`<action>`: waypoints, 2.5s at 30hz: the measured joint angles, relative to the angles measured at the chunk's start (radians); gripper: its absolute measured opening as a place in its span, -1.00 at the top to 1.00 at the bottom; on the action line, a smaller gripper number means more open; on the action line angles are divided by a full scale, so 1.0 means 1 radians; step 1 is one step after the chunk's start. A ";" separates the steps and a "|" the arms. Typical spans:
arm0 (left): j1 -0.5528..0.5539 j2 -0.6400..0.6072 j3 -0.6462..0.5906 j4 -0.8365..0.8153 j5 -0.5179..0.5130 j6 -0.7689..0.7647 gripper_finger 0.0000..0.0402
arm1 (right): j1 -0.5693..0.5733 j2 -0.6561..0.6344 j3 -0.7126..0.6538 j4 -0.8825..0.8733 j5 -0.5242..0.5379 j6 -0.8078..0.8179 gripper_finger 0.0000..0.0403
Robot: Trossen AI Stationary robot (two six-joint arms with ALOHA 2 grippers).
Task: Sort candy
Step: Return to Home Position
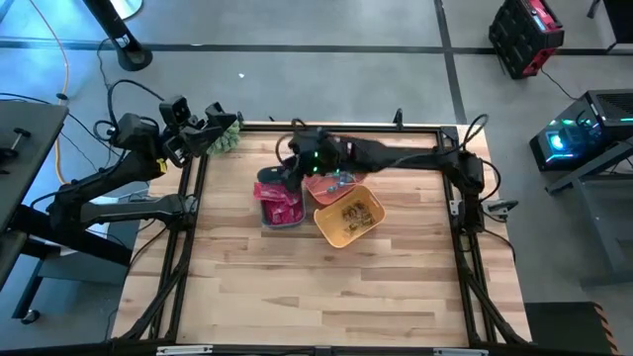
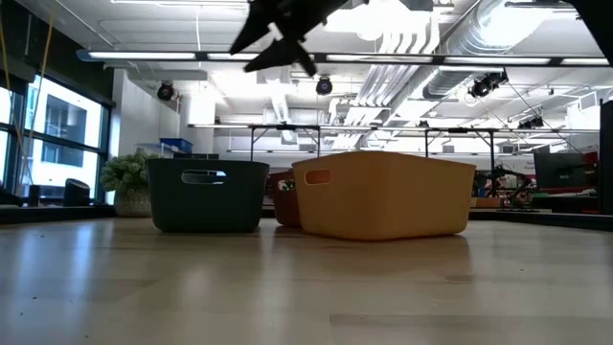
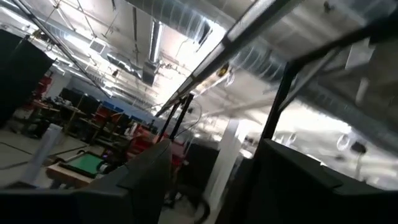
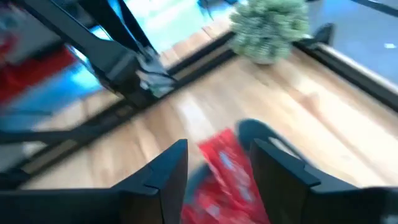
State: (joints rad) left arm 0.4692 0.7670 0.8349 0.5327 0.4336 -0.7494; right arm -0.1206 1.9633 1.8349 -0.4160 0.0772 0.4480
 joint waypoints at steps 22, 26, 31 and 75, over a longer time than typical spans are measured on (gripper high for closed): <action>-0.393 0.032 -0.661 0.710 -0.483 0.125 0.43 | -0.150 -0.259 0.179 -0.658 0.166 -0.239 0.15; -0.395 -0.028 -0.763 0.702 -0.506 0.135 0.88 | -0.126 -0.368 0.179 -0.726 0.206 -0.187 0.21; -0.327 -0.107 -0.825 0.695 -0.490 0.137 0.96 | 0.010 -0.508 0.179 -0.898 0.349 -0.008 0.56; -0.025 -0.210 -0.824 0.474 -0.198 0.080 1.00 | 0.223 -1.503 -1.733 0.674 0.059 -0.011 1.00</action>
State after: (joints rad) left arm 0.4442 0.5565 0.0105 1.0064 0.2356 -0.6693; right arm 0.1020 0.4603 0.1021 0.2576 0.1359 0.4373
